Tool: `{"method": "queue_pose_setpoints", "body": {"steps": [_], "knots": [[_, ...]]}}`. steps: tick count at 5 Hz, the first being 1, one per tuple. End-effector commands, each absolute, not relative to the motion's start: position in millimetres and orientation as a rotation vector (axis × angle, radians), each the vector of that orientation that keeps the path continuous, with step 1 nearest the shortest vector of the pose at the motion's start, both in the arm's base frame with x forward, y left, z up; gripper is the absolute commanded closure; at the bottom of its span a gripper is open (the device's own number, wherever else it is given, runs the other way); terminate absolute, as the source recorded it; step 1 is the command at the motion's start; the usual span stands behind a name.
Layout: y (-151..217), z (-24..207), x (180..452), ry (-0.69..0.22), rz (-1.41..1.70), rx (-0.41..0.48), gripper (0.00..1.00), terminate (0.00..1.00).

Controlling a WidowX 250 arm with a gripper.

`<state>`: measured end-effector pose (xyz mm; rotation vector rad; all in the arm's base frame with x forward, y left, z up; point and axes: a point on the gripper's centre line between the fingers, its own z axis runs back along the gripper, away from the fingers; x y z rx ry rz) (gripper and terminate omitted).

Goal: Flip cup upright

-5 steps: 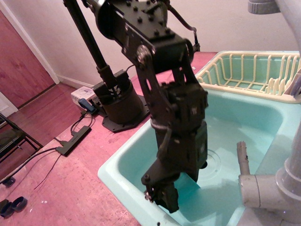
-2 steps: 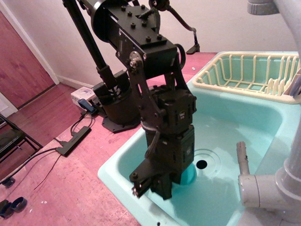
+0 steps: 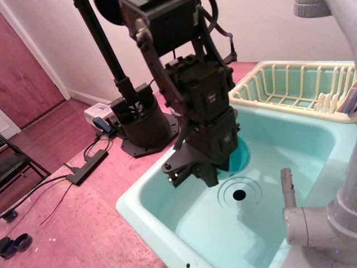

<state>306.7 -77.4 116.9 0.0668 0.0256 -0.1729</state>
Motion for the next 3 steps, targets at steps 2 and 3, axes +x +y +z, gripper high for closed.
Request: {"method": "queue_pose_setpoints", "body": {"steps": [2, 3], "knots": [[-107, 86, 321, -0.147, -0.222, 0.084, 1.00, 0.00], [-130, 48, 320, -0.283, -0.092, 0.033, 1.00, 0.00]]}}
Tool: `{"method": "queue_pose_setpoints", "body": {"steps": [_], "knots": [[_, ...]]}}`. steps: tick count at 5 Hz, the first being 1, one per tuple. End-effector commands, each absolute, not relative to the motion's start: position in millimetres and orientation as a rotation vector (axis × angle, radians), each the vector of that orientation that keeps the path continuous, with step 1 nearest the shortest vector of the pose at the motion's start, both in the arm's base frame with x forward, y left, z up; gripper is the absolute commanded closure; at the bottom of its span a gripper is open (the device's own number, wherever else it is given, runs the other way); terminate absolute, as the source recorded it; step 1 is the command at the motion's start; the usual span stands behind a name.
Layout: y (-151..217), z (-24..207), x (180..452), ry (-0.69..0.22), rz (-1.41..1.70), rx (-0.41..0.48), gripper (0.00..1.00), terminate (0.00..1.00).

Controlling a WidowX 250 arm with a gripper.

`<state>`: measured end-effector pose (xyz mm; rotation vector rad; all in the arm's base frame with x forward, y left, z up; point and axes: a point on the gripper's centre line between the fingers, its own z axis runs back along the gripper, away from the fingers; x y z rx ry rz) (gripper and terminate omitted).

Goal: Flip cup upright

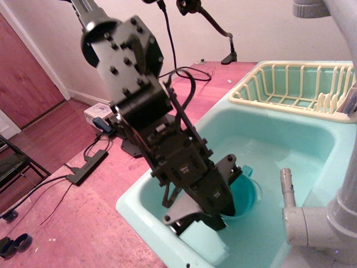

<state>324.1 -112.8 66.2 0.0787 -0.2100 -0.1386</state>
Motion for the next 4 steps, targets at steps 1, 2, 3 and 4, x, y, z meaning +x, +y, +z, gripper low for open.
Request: {"method": "queue_pose_setpoints", "body": {"steps": [1, 2, 3, 4], "knots": [[-129, 39, 333, -0.325, -0.064, 0.014, 0.00, 0.00], [-114, 58, 342, -0.333, -0.072, 0.040, 0.00, 0.00], [-89, 103, 355, -0.329, -0.119, 0.102, 0.00, 0.00], [-63, 153, 369, -0.279, -0.186, 0.141, 0.00, 0.00]]}}
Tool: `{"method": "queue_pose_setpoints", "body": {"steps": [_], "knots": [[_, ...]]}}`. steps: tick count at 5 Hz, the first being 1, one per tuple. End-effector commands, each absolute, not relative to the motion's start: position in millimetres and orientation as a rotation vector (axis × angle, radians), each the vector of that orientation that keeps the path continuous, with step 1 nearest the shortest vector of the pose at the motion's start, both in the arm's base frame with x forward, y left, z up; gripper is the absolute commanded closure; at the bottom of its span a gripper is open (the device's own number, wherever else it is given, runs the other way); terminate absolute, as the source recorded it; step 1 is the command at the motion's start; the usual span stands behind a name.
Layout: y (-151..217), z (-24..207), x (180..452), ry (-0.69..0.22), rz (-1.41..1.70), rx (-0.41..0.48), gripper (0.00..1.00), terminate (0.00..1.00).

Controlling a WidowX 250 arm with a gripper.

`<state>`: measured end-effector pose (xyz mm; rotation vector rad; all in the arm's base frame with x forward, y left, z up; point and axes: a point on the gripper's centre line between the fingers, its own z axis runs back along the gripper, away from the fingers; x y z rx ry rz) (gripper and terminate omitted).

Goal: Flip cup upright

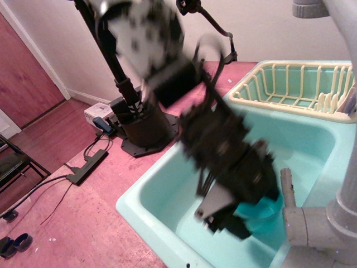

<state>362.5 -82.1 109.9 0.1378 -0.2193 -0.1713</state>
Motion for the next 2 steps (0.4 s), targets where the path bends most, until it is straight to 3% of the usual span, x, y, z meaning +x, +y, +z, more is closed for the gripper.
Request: {"method": "queue_pose_setpoints", "body": {"steps": [1, 2], "knots": [[-50, 196, 363, -0.163, -0.229, 0.125, 0.00, 0.00], [-54, 202, 346, -0.108, -0.221, 0.075, 0.00, 1.00]]}}
